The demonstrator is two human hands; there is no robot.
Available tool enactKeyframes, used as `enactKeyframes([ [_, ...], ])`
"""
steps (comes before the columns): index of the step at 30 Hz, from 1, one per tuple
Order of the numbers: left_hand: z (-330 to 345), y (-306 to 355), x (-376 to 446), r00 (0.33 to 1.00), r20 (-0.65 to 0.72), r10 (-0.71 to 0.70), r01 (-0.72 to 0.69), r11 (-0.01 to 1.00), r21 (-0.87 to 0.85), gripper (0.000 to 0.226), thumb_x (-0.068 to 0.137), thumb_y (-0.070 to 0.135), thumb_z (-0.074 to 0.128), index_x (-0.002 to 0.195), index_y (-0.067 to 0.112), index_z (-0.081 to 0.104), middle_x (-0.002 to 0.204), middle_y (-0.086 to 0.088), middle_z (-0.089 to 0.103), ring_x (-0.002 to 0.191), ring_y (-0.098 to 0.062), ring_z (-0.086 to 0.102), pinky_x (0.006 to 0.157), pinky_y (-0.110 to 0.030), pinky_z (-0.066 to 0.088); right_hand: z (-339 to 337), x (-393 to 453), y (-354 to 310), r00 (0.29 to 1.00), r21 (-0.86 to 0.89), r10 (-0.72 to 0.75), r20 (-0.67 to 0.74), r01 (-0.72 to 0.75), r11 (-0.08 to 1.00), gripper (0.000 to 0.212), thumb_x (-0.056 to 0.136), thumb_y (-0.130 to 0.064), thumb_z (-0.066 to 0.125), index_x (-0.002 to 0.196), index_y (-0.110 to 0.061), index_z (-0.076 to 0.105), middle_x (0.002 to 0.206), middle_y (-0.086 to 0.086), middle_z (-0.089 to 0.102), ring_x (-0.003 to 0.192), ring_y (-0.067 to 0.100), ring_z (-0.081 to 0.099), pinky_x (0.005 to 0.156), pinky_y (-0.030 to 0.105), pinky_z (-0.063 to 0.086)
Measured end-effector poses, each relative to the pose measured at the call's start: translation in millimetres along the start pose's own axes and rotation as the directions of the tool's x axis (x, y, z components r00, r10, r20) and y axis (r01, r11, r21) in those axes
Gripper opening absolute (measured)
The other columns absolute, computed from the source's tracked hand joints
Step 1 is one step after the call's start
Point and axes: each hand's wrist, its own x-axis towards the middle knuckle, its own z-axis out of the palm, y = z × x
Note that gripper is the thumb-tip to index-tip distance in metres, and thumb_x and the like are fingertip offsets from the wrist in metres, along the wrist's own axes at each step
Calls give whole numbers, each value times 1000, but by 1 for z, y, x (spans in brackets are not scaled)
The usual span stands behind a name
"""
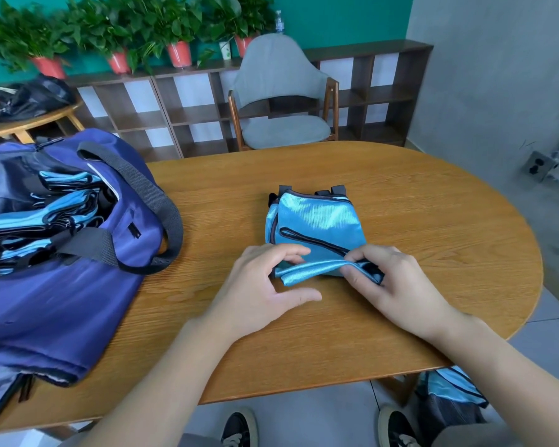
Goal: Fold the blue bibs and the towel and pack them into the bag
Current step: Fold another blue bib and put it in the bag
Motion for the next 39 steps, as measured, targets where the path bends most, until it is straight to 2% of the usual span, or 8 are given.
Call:
enactKeyframes([
  [5,3,-7,3,986,-160,-49,43,998,-40,19,81,52,74,96,40,72,95,23,70,100,-4,62,90,-32,51,-8,2,-3,998,167,68,17,-70,984,7,91,-36,69,89,-29,68,83,-21,67,75,1,61,69,10,39],
  [11,0,-7,4,980,-169,-102,60,969,-239,21,85,45,74,96,27,74,86,8,74,82,-13,70,77,-39,56,-18,6,13,993,135,101,69,-109,985,45,72,-44,82,110,-23,68,123,-14,63,114,1,59,92,14,45],
  [16,0,-2,2,954,-291,-67,-9,967,-254,26,85,39,72,94,15,76,59,17,60,52,0,48,56,-14,37,-25,6,20,978,143,177,110,-192,971,50,85,-65,67,90,-15,70,78,3,67,72,18,61,73,44,50],
  [22,-1,-1,2,931,-356,-73,-42,951,-307,25,92,47,67,100,26,76,59,-4,62,54,-23,53,53,-38,43,-21,6,10,969,254,215,122,-240,937,46,92,-50,60,89,-5,65,63,18,56,45,15,51,47,30,41],
  [27,-4,1,4,949,-257,-185,62,904,-423,31,89,53,65,115,37,67,57,-9,54,53,-23,47,53,-37,39,-15,9,10,952,265,274,138,-302,916,38,96,-49,56,91,-13,66,58,14,56,43,18,49,47,29,38],
  [31,-6,2,5,960,-169,-223,126,885,-447,35,93,35,72,125,40,60,74,-9,71,72,-36,69,67,-55,57,-12,12,10,953,182,295,76,-304,935,63,92,-71,47,85,-10,60,71,17,60,65,33,54,60,49,44],
  [34,-4,1,5,955,-186,-233,136,897,-421,36,96,28,69,124,48,59,83,-17,71,79,-44,68,70,-61,55,-9,15,7,953,116,304,17,-304,946,68,93,-72,44,81,-6,54,69,18,55,66,33,49,61,46,42],
  [39,0,0,5,940,-234,-249,159,925,-345,44,95,28,71,131,49,58,94,14,75,71,-30,72,68,-51,57,-9,16,2,937,-34,335,-103,-340,940,47,97,-54,54,72,-15,48,50,-4,45,51,19,44,53,39,35],
])
